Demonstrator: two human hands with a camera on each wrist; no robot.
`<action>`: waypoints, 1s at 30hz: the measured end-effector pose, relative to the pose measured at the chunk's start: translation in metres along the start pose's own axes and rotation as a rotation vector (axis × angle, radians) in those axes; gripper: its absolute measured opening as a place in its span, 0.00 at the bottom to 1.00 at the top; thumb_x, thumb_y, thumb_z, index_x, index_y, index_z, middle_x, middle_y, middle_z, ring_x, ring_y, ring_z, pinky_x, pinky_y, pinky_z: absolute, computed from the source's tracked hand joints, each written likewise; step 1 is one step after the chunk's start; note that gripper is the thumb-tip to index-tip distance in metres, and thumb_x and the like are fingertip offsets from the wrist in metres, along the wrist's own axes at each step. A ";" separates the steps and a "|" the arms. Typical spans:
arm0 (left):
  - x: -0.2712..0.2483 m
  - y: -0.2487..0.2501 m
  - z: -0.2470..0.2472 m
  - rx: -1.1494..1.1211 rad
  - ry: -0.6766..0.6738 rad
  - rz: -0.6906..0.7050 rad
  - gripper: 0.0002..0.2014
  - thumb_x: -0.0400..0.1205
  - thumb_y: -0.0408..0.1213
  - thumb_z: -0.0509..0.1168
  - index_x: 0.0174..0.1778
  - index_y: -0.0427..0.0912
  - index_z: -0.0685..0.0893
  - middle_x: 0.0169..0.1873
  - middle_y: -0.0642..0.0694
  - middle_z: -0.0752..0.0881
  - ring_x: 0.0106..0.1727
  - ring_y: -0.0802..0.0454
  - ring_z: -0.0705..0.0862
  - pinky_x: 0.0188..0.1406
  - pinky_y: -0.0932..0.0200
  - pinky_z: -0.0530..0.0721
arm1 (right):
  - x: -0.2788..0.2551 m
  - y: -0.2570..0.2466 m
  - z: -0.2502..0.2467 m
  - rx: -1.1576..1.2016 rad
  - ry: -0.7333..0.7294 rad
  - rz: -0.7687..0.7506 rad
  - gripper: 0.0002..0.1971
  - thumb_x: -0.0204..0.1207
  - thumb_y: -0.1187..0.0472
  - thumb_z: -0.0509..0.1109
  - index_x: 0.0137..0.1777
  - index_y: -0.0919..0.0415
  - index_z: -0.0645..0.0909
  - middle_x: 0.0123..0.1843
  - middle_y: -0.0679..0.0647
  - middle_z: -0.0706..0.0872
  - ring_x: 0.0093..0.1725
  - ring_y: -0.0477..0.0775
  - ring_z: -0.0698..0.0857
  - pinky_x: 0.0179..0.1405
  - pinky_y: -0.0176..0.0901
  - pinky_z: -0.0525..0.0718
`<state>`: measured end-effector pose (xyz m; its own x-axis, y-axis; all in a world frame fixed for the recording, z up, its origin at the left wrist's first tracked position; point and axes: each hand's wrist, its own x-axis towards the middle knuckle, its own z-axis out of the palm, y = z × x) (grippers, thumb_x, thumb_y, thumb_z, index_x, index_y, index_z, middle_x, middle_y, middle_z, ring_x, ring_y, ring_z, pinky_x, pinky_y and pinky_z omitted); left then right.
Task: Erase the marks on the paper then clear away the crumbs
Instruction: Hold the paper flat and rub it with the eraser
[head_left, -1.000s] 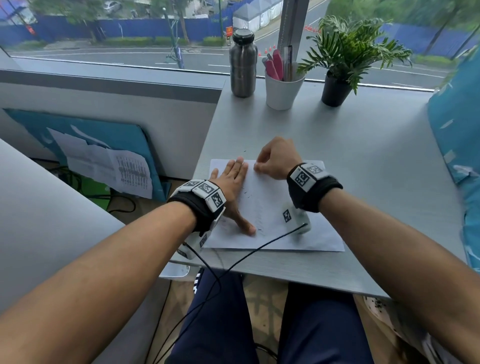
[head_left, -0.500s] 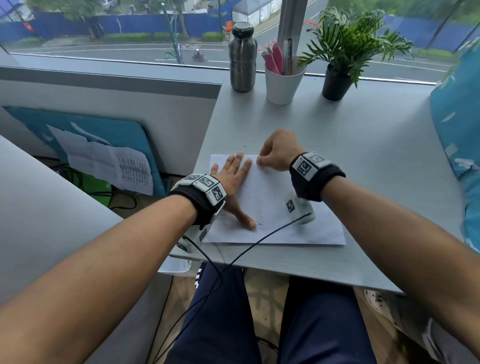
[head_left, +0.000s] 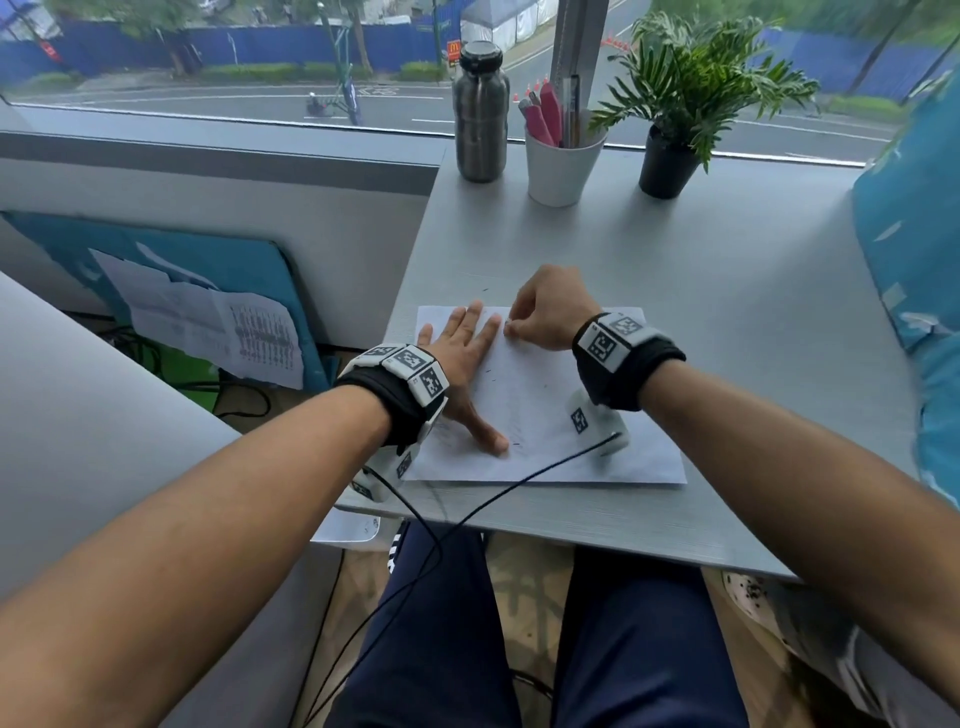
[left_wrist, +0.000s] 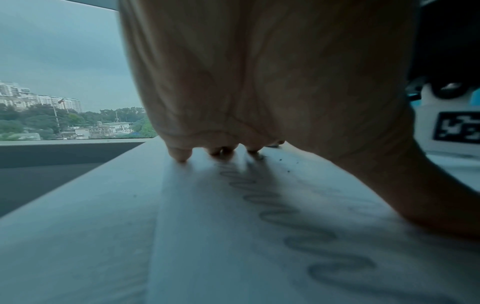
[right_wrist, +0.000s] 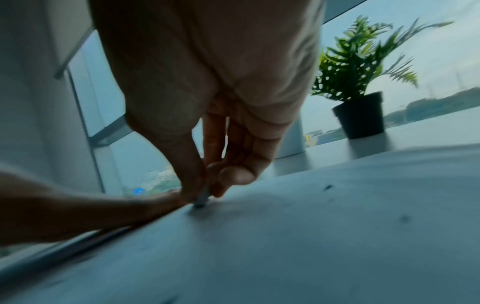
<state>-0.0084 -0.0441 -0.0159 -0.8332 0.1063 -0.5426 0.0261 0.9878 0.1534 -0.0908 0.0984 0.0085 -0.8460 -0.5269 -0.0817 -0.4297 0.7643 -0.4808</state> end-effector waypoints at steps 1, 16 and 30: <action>0.000 -0.001 0.000 -0.004 -0.003 -0.003 0.82 0.48 0.75 0.77 0.82 0.50 0.25 0.81 0.47 0.22 0.82 0.47 0.25 0.81 0.38 0.31 | -0.004 -0.005 0.004 -0.019 -0.041 -0.042 0.05 0.66 0.60 0.77 0.39 0.61 0.93 0.37 0.55 0.92 0.40 0.53 0.89 0.45 0.40 0.85; 0.003 -0.002 0.003 -0.001 0.009 -0.001 0.82 0.48 0.76 0.77 0.82 0.50 0.25 0.81 0.47 0.23 0.82 0.46 0.25 0.81 0.37 0.32 | -0.006 -0.005 0.000 -0.009 -0.054 -0.023 0.06 0.65 0.60 0.79 0.40 0.61 0.93 0.38 0.55 0.93 0.41 0.52 0.89 0.46 0.40 0.86; 0.003 -0.001 0.003 0.016 0.007 -0.006 0.82 0.48 0.75 0.76 0.82 0.50 0.24 0.81 0.46 0.23 0.82 0.46 0.25 0.82 0.35 0.33 | -0.005 0.002 -0.005 -0.004 -0.006 0.035 0.07 0.66 0.59 0.78 0.41 0.61 0.93 0.39 0.55 0.93 0.40 0.51 0.88 0.43 0.39 0.85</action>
<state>-0.0091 -0.0444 -0.0201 -0.8370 0.0996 -0.5380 0.0300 0.9902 0.1366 -0.0883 0.1042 0.0122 -0.8584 -0.5023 -0.1040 -0.4011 0.7837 -0.4744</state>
